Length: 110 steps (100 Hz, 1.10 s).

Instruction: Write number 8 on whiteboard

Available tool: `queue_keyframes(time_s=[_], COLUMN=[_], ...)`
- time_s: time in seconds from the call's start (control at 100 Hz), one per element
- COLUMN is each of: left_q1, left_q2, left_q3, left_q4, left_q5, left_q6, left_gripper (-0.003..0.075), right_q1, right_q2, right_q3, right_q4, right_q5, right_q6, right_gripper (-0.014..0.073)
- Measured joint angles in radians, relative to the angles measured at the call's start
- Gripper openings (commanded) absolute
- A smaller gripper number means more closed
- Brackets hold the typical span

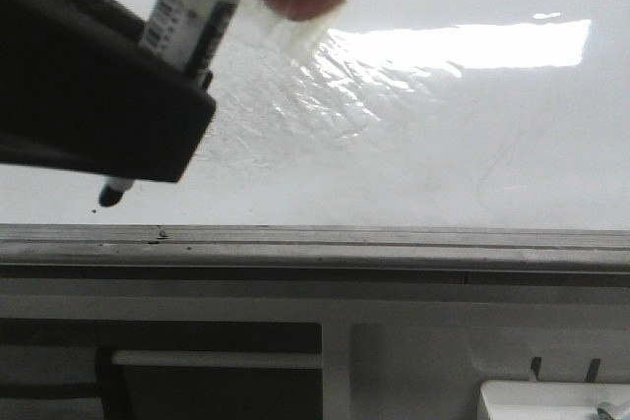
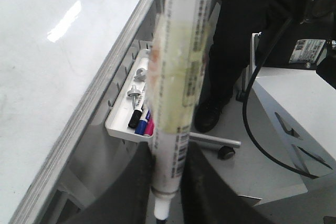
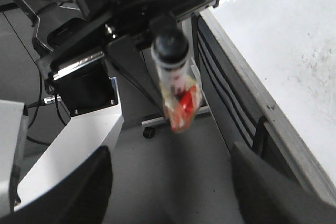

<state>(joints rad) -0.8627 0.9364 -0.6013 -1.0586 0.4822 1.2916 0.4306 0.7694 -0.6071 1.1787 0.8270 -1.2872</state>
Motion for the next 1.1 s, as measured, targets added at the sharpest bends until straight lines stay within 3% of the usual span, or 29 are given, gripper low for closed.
queue_keyframes(time_s=[0.47,0.57,0.73,0.8,0.97,1.02,1.1], left_q1=[0.0,0.0,0.0,0.0,0.0,0.0,0.0], left_q2=[0.0,0.0,-0.001,-0.001,-0.015,-0.035,-0.096], left_q3=[0.0,0.0,0.0,0.002,0.004,0.004,0.004], left_q4=[-0.005,-0.009,-0.016,-0.024,-0.054,-0.054,-0.018], left_q5=[-0.002,-0.002,-0.002,-0.007,-0.002,0.003,0.012], left_q6=[0.002,0.004,-0.002,-0.006,-0.055,-0.085,-0.133], left_gripper=[-0.002,-0.002,-0.0014,0.0059,0.0449,0.0479,0.0452], right_q1=[0.223,0.253,0.272,0.272,0.278,0.283,0.294], right_q2=[0.244,0.254,0.256,0.256,0.24,0.221,0.171], right_q3=[-0.096,-0.101,-0.101,-0.101,-0.101,-0.101,-0.087], right_q4=[0.094,0.105,0.103,0.101,0.103,0.097,0.086], right_q5=[-0.19,-0.229,-0.265,-0.278,-0.306,-0.327,-0.378], right_q6=[-0.053,-0.055,-0.06,-0.064,-0.064,-0.064,-0.064], right_gripper=[0.0398,0.0262,-0.0063,-0.004,-0.004,-0.0039,-0.0039])
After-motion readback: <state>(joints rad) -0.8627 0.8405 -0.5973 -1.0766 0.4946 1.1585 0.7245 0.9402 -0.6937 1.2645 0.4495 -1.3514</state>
